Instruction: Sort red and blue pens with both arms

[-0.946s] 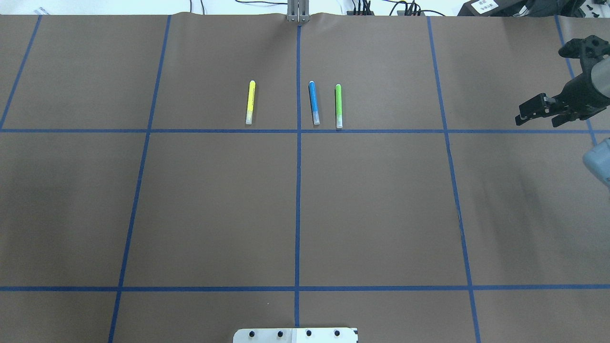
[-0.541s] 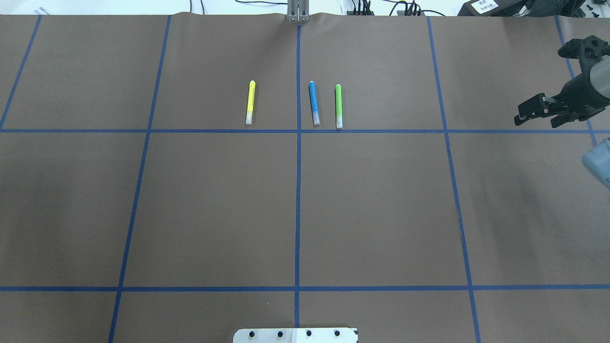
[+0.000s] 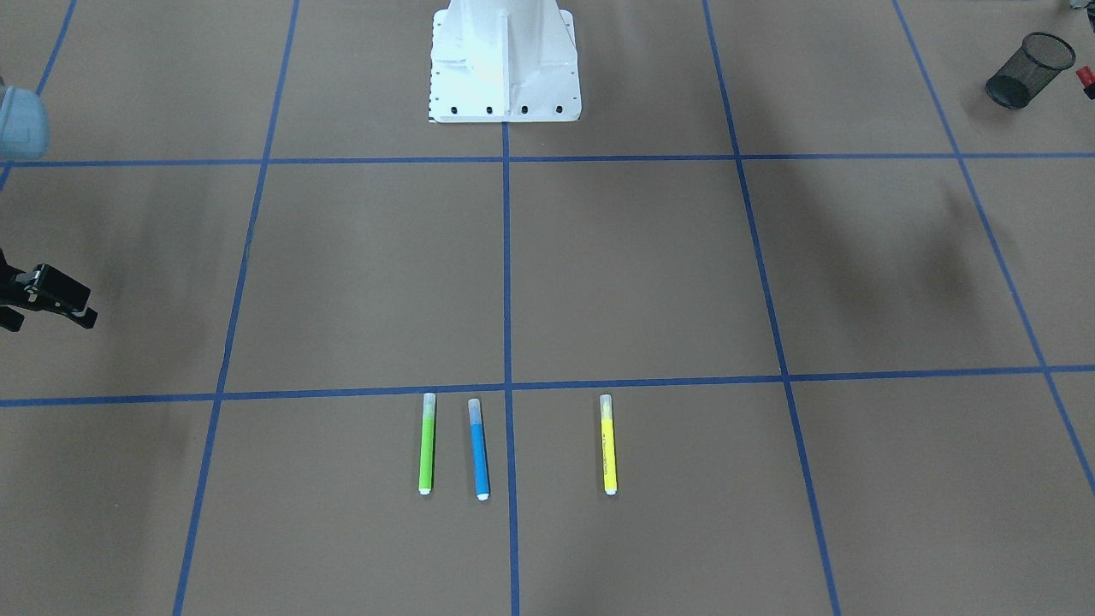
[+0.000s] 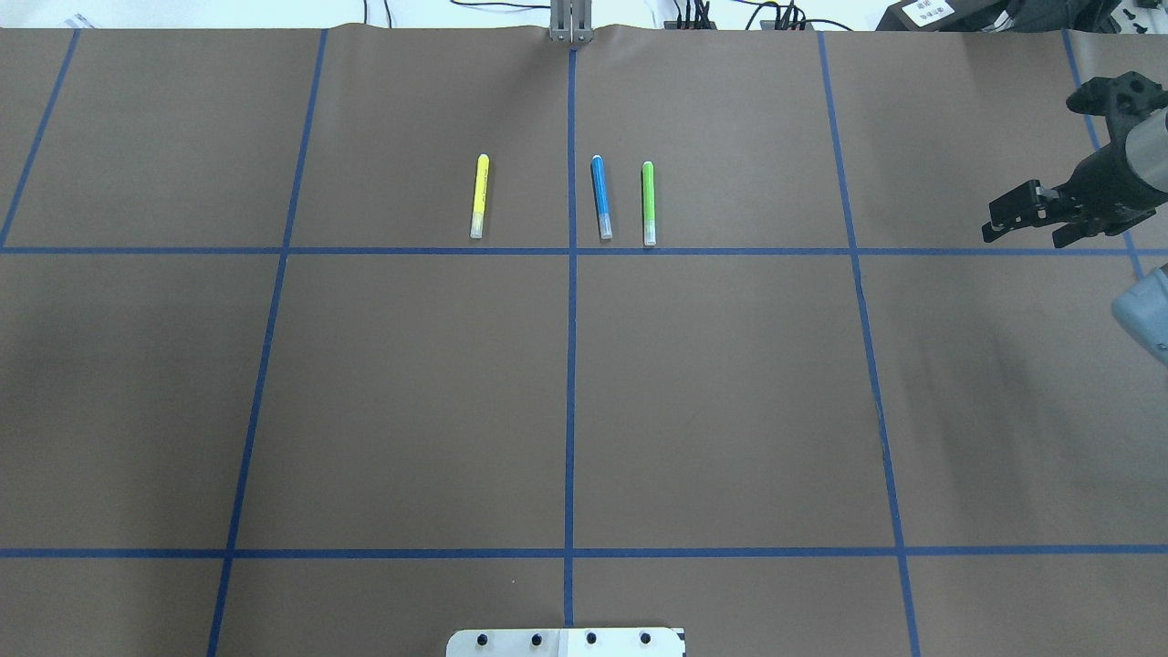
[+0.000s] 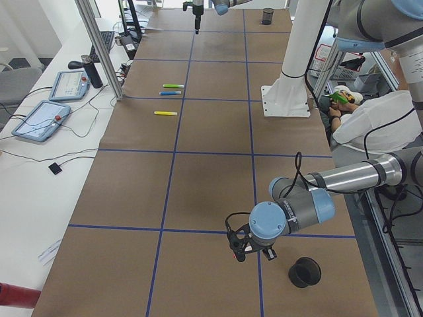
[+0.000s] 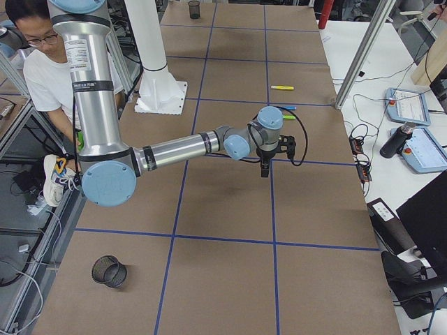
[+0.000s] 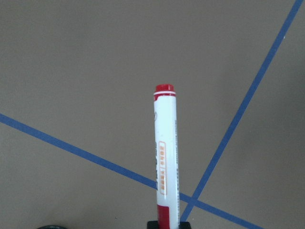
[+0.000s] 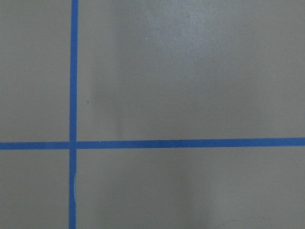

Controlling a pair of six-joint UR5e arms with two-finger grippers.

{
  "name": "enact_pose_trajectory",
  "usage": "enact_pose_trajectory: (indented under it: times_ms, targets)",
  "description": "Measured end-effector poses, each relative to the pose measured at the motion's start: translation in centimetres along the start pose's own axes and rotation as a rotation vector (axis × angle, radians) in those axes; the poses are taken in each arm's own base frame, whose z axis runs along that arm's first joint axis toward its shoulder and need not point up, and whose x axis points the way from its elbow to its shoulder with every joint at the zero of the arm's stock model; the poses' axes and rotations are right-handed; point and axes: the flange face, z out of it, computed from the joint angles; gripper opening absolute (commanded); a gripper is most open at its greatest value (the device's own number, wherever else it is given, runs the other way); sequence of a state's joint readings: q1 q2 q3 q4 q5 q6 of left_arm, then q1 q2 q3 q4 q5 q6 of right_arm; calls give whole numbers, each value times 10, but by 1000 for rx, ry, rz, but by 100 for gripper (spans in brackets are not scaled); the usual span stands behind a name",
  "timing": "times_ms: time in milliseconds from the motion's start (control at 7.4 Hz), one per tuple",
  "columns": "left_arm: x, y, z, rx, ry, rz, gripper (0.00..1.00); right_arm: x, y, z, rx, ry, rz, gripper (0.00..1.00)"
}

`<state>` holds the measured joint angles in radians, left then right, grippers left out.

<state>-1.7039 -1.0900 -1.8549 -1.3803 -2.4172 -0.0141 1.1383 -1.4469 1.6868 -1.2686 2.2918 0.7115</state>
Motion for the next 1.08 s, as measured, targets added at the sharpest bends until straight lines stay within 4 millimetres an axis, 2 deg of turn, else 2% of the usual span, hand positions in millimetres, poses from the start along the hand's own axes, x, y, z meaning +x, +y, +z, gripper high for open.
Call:
enact_pose_trajectory:
  times_ms: [270,405,541,676,1081]
  targets:
    - [-10,6,-9,-178,-116,37,0,0,1,3,-4,3,0,100]
    - [-10,4,-22,-262,-142,17,0,0,2,6,-7,7,0,100]
    - [-11,5,-34,-314,-137,-16,0,1,2,10,-11,14,1,100]
    - [-15,8,-37,-351,-125,-50,0,1,3,15,-14,24,0,100]
    - [-38,17,-18,-464,-92,-154,0,2,4,23,-16,44,-2,100]
